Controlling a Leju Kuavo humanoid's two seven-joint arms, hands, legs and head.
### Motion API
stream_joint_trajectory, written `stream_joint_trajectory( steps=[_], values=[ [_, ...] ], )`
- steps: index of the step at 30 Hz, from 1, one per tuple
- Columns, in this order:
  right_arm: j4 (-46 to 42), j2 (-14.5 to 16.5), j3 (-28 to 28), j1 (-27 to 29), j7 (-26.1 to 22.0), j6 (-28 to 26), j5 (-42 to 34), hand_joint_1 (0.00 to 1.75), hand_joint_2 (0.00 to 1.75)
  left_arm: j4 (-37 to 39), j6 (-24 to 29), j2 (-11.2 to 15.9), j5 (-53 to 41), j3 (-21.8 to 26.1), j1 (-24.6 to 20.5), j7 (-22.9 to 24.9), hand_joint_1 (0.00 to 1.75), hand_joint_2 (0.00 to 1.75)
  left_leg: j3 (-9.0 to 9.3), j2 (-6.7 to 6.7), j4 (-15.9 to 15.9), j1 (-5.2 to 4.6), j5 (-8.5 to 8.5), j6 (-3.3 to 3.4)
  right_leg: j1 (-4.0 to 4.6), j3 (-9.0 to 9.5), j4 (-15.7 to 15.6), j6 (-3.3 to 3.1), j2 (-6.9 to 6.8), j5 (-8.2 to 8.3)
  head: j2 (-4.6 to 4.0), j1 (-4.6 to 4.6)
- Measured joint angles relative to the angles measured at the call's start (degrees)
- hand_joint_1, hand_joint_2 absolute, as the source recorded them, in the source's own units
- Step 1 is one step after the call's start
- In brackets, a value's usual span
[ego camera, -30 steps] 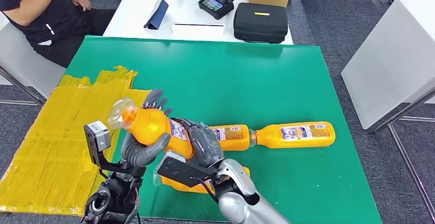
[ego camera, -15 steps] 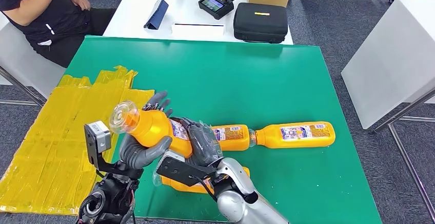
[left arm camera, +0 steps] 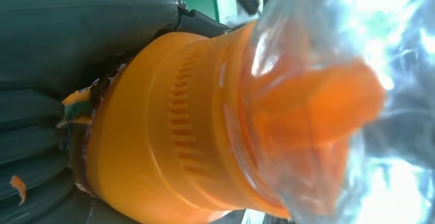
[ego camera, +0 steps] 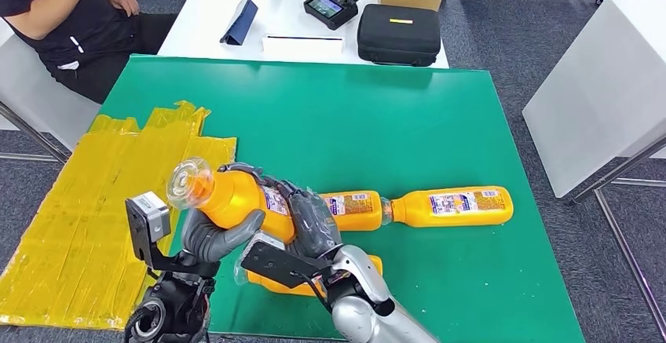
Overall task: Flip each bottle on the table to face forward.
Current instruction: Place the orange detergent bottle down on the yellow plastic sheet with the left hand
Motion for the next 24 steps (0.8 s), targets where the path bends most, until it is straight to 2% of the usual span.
stream_joint_trajectory(
  steps=[6, 11, 17, 20, 24],
  values=[
    [-2.33, 0.09, -2.95, 2.16, 1.14, -0.11, -0.58, 0.0, 0.0, -2.14, 7.76, -0.44, -9.25, 0.3, 1.1, -2.29, 1.75, 1.75, -0.01, -0.01, 0.0, 0.0, 0.0, 0.0, 0.0, 0.01, 0.0, 0.0, -0.01, 0.0, 0.0, 0.01],
    [-5.01, 0.01, -5.38, 3.89, 1.17, -0.11, -0.72, 0.0, 0.0, -3.56, 11.2, -0.47, -13.62, 1.46, 1.9, -2.73, 1.75, 1.75, -0.01, -0.01, 0.0, 0.0, 0.0, 0.0, 0.0, 0.01, 0.0, 0.0, -0.02, 0.0, 0.0, 0.0],
    [-9.33, -0.91, -7.86, 6.8, 1.2, 1.01, -0.46, 0.0, 0.0, -3.77, 19.22, -0.14, -24.78, 3.88, 2.96, -3.48, 1.75, 1.75, -0.01, -0.02, 0.0, 0.0, -0.01, 0.0, 0.0, 0.0, 0.0, 0.0, -0.01, 0.0, 0.0, 0.01],
    [-11.95, -1.86, -8.46, 8.53, 1.83, 3.61, 1.42, 0.0, 0.0, -2.46, 26.0, 0.52, -38.39, 5.14, 2.79, -1.35, 1.75, 1.75, 0.0, -0.02, 0.0, 0.0, -0.01, 0.0, 0.0, -0.01, -0.01, 0.0, -0.01, -0.01, 0.0, 0.0],
    [-15.29, -3.87, -8.04, 10.85, 4.57, 8.95, 6.35, 0.0, 0.0, 4.02, 33.08, 1.68, -62.52, 6.94, 0.32, 6.9, 1.75, 1.75, 0.0, -0.02, 0.0, 0.0, 0.0, 0.0, 0.0, -0.01, -0.02, -0.01, -0.05, -0.02, 0.0, 0.01]
  ],
)
